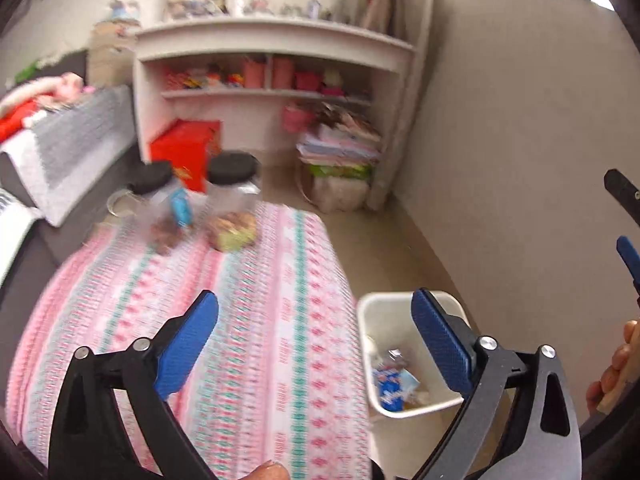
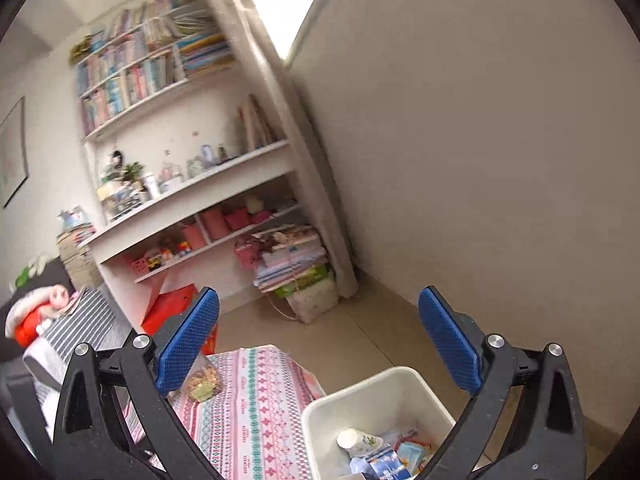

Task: Collect trash

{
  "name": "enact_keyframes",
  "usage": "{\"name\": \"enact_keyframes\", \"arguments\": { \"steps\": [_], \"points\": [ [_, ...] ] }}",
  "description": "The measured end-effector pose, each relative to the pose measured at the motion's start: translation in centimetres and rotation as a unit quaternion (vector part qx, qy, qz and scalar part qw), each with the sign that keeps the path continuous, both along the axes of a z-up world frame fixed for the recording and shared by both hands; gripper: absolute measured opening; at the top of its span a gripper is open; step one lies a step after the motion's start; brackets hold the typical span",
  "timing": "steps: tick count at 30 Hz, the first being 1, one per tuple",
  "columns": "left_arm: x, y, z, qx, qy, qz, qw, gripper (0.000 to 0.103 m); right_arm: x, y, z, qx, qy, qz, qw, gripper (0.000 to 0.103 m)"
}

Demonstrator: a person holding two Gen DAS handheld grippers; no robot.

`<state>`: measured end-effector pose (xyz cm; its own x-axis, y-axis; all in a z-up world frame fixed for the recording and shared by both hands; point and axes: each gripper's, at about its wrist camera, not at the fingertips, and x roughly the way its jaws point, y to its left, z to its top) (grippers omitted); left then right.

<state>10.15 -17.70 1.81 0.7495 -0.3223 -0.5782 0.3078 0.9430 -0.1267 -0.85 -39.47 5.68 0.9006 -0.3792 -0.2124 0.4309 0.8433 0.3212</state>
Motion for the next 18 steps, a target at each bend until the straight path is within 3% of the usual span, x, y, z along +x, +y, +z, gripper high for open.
{"name": "enact_keyframes", "arguments": {
  "steps": [3,7,8,12,18],
  "points": [
    [-2.1,4.0,2.4,0.006,-0.072,0.048,0.9963,0.096,0.2,3.6,0.7,-0.032,-0.017,0.021,0.999,0.096],
    [-5.3,8.3,4.9,0.017,-0.166,0.114,0.9793,0.096,0.0,7.8,1.4,-0.054,-0.037,0.069,0.995,0.096],
    [-5.5,9.4,5.1,0.017,-0.166,0.124,0.9782,0.096,-0.2,8.6,1.5,-0.058,-0.041,0.083,0.994,0.096],
    [-4.5,13.1,4.3,0.019,-0.09,0.127,0.9876,0.096,0.0,11.6,2.1,-0.057,-0.039,0.142,0.987,0.096],
    [-5.2,17.0,3.2,0.016,-0.087,0.149,0.9849,0.096,0.6,15.4,1.8,-0.031,0.0,0.197,0.98,0.096]
  ]
}}
